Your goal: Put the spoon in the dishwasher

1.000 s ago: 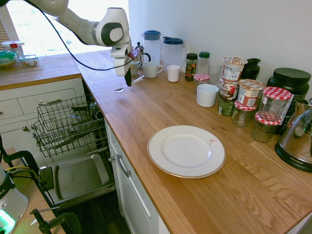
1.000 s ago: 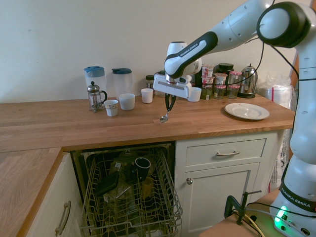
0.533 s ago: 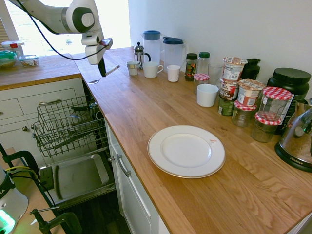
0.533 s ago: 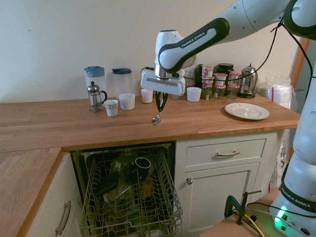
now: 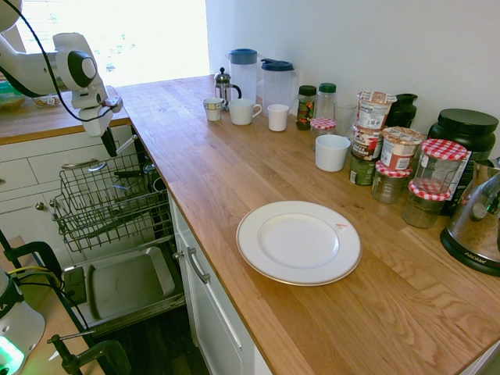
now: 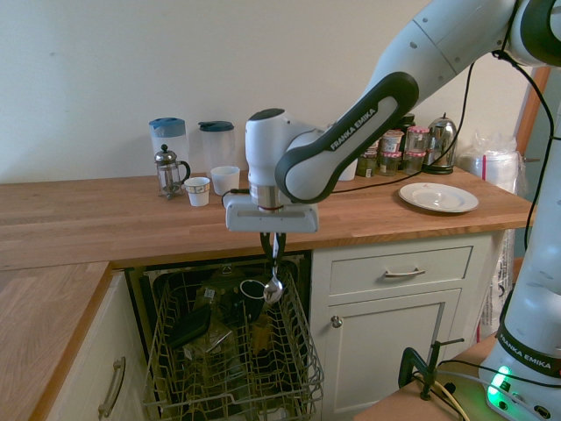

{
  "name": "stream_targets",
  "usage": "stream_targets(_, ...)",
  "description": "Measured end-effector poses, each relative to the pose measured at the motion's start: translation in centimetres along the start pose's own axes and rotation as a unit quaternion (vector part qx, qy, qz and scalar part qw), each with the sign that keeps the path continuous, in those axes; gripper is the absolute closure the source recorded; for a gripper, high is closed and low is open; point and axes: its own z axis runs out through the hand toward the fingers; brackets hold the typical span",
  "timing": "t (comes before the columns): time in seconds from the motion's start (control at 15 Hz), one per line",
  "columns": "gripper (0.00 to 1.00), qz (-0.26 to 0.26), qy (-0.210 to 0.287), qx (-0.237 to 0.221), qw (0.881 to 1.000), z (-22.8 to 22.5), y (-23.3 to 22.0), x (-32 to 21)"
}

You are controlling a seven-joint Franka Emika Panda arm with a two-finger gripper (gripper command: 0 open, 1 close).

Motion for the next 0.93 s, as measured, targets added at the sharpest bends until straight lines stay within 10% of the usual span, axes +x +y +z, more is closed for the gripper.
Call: stream_targets(0.93,1.0,-0.081,0.031,-0.09,0.992,17.3,0.4,-5.5)
